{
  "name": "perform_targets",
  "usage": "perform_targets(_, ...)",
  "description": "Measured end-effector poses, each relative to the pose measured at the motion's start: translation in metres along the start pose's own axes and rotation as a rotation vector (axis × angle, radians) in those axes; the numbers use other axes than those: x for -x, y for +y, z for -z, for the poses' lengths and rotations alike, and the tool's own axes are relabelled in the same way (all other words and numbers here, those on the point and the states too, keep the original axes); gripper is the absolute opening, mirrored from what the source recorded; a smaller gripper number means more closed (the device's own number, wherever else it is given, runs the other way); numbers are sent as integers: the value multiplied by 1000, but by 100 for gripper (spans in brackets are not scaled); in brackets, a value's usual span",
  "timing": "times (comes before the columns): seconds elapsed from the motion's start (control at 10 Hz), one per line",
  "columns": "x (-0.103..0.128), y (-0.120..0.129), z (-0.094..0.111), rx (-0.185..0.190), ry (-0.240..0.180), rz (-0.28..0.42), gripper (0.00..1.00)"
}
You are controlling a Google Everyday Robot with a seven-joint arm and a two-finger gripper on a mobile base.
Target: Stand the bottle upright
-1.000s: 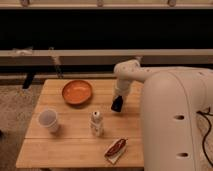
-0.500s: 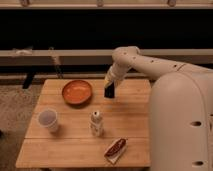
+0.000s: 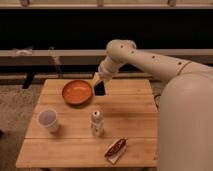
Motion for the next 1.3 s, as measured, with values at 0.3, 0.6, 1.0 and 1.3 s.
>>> perform_targets(0.3,1,-2,1,-4,1,4,0)
perform_targets(0.6,0,-3,1,-5,1,4,0)
perform_targets(1.0,-2,-17,-3,-22,9,66,0)
perform_targets(1.3,-12,-84,-16,-67,28,182,0)
